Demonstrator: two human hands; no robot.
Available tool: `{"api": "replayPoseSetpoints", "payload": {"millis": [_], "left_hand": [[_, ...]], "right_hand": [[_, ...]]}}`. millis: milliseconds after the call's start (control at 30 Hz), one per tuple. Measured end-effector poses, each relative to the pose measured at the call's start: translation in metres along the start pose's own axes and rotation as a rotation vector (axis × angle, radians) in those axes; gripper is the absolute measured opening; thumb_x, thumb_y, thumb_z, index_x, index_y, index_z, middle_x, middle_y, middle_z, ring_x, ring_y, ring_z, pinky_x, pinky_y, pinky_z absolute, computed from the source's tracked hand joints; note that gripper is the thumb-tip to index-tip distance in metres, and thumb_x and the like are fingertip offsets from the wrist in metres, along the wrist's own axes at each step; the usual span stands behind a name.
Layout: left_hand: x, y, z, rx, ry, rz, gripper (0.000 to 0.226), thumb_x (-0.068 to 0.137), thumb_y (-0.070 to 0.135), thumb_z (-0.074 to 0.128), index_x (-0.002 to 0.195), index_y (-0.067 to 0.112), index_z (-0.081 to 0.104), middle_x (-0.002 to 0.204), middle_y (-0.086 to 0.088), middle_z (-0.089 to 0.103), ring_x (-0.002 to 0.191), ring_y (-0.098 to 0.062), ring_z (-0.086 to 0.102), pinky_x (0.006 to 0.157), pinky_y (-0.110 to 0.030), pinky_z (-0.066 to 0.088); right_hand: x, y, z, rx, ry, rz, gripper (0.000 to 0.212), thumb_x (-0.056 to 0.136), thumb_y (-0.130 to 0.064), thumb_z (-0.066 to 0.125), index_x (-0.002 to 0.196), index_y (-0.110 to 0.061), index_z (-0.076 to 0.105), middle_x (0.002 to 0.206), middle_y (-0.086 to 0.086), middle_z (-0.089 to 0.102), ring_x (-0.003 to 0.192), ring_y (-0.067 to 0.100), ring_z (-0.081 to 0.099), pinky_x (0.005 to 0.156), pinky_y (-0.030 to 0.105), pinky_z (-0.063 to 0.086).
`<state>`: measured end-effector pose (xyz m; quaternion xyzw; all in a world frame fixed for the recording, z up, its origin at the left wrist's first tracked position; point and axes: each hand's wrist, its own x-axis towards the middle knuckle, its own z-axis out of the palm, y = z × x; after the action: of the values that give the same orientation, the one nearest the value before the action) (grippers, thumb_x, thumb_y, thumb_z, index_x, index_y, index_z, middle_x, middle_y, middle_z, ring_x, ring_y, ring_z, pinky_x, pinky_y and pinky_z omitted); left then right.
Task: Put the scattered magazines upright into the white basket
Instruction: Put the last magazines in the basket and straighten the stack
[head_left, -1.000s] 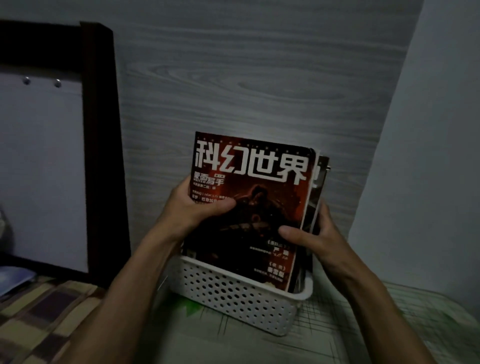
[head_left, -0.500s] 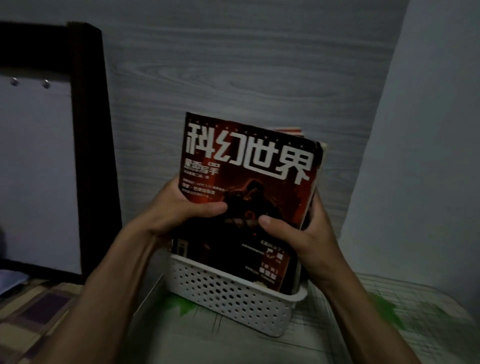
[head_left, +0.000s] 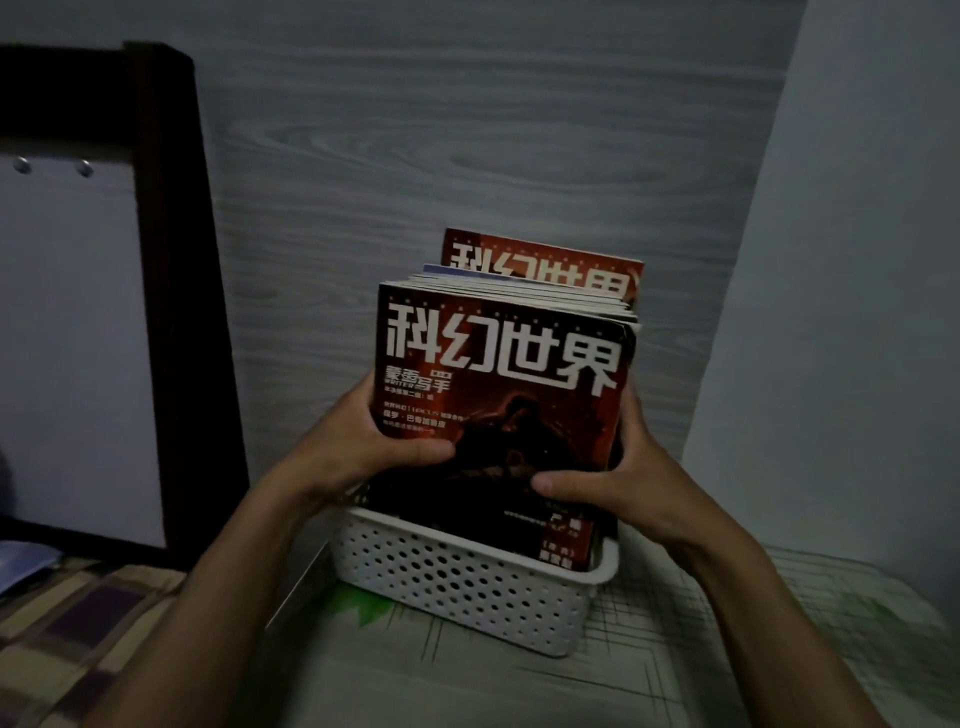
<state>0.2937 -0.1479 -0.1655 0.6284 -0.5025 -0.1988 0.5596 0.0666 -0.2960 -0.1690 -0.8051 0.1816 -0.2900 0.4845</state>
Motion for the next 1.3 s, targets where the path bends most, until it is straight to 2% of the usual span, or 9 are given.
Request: {"api": "replayPoseSetpoints", "payload": {"millis": [133,300,400,500,767,933,1100,1233,1300], "left_hand": [[-0.012,-0.011,-0.009,0.206,-0.061,-0.14,0.089,0.051,0.033,0.091,0.124,0.041,0.042,0.117,0.023,0.053,0.108,0.002,0.052,0.099,-0.028,0.042],[-0.041,-0.032,0.007,-0.017,0.249,-0.238,0.068,0.054,0.03,0.087,0.118,0.026,0.065,0.109,0.016,0.063,0.114,-0.014,0.057,0.099,-0.037,0.044],[-0.044,-0.03,0.023,-0.112,0.386,-0.228,0.056,0.053,0.031,0.085,0.105,0.035,0.066,0.109,0.013,0.065,0.113,-0.016,0.058,0.1,-0.041,0.045],[-0.043,-0.025,0.035,-0.123,0.398,-0.199,0.056,0.066,0.024,0.083,0.117,0.034,0.062,0.127,0.006,0.062,0.118,-0.018,0.055,0.104,-0.045,0.043],[-0.032,0.013,0.022,0.133,0.181,-0.141,0.105,0.058,0.047,0.085,0.147,0.036,0.03,0.145,0.013,0.042,0.131,-0.017,0.045,0.107,-0.046,0.04],[0.008,0.045,0.021,-0.393,0.373,0.0,0.089,0.065,0.089,0.05,0.135,0.035,0.053,0.129,0.0,0.066,0.118,-0.022,0.063,0.104,-0.052,0.044],[0.013,0.03,0.037,-0.448,0.217,-0.017,0.054,0.079,0.067,0.042,0.107,0.028,0.067,0.097,-0.004,0.078,0.085,-0.021,0.075,0.063,-0.033,0.061],[0.014,0.019,0.025,-0.366,0.172,0.008,0.066,0.066,0.058,0.075,0.122,0.029,0.057,0.107,0.001,0.075,0.092,-0.017,0.074,0.067,-0.029,0.058],[0.013,0.015,0.026,-0.362,0.144,0.003,0.074,0.056,0.052,0.08,0.123,0.03,0.057,0.11,0.003,0.074,0.096,-0.018,0.073,0.071,-0.031,0.058]], "right_hand": [[-0.007,-0.005,-0.01,-0.379,-0.287,0.357,0.137,0.053,-0.045,0.093,0.154,-0.039,0.0,0.154,-0.008,0.037,0.134,0.012,0.044,0.111,0.029,0.037],[-0.009,-0.011,-0.001,-0.446,-0.309,0.522,0.075,0.074,-0.016,0.083,0.135,-0.019,0.041,0.121,0.009,0.062,0.1,0.026,0.068,0.08,0.036,0.06],[-0.011,0.0,-0.006,-0.353,-0.198,0.443,0.062,0.073,-0.008,0.083,0.12,-0.021,0.046,0.108,-0.001,0.063,0.093,0.017,0.065,0.074,0.03,0.059],[-0.012,0.012,-0.017,-0.296,-0.029,0.37,0.109,0.061,-0.014,0.091,0.15,-0.021,0.029,0.145,0.001,0.05,0.126,0.021,0.052,0.104,0.039,0.048],[-0.011,-0.018,-0.019,-0.374,0.095,0.22,0.144,0.037,-0.06,0.09,0.153,-0.038,0.008,0.162,-0.002,0.023,0.144,0.024,0.03,0.114,0.048,0.033],[0.006,-0.047,-0.013,0.309,0.265,-0.047,0.12,0.049,-0.049,0.087,0.15,-0.042,0.022,0.15,-0.008,0.043,0.123,0.009,0.053,0.087,0.028,0.049],[0.019,-0.036,-0.012,0.133,0.232,-0.056,0.111,0.045,-0.046,0.095,0.141,-0.043,0.038,0.129,-0.01,0.06,0.115,0.013,0.062,0.095,0.04,0.054],[0.0,-0.071,-0.013,0.008,0.433,-0.123,0.111,0.057,-0.052,0.082,0.15,-0.043,0.022,0.15,-0.012,0.04,0.136,0.015,0.041,0.102,0.038,0.043],[-0.012,-0.107,-0.02,-0.064,0.606,-0.348,0.086,0.07,-0.051,0.079,0.144,-0.041,0.036,0.148,-0.014,0.043,0.134,0.009,0.042,0.107,0.039,0.041]]}}
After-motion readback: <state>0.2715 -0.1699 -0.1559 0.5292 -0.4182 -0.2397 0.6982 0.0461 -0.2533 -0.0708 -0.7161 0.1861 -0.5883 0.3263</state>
